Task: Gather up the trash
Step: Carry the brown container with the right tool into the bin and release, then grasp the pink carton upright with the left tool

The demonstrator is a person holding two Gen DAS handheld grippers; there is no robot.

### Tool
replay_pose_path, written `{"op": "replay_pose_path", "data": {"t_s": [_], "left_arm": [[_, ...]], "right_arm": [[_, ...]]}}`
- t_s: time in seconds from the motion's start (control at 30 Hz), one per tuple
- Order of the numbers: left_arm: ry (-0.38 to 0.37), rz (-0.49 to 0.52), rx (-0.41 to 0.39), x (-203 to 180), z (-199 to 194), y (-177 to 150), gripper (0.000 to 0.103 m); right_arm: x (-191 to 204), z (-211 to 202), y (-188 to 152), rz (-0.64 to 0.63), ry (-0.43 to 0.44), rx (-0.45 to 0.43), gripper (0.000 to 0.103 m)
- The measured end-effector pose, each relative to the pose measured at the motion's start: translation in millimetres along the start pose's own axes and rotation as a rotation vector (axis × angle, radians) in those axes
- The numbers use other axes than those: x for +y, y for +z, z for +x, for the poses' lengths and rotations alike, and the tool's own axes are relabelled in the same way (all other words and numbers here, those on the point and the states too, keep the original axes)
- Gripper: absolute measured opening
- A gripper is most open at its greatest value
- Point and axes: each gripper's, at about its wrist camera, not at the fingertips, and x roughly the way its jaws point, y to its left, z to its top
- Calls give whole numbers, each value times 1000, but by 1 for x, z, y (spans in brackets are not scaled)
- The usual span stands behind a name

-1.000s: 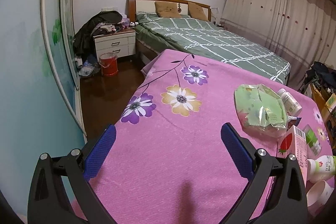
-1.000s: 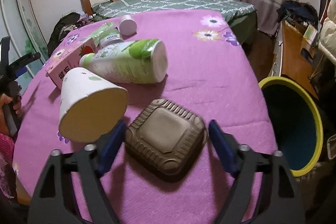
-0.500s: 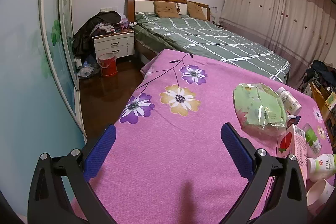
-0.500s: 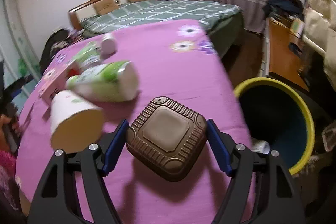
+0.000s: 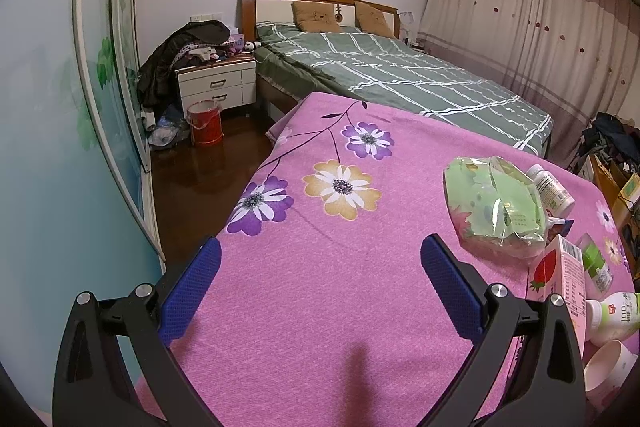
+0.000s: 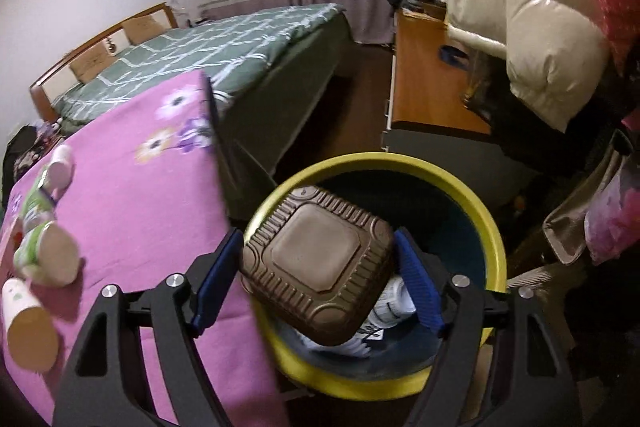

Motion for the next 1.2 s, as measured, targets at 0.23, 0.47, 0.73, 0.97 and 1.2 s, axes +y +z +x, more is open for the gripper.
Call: {"op": "replay_pose_path", "data": {"t_s": [0.23, 0.47, 0.73, 0.97, 1.2], "left_arm": [[1, 5, -4, -1, -1, 0, 98], [-28, 28, -35, -4, -7, -1, 98], [-238, 110, -42, -36, -46, -8, 98], [-393, 368, 61, -100, -75, -43, 88], [-380, 407, 173, -124, -46, -55, 66]], "right_arm": [[4, 3, 9, 55, 28, -55, 87], [69, 10, 22, -22, 106, -154, 87], [87, 12, 24, -54, 97, -172, 88], [94, 6, 21, -81, 104, -186, 88], [90, 4, 21, -65, 124, -190, 88]]}}
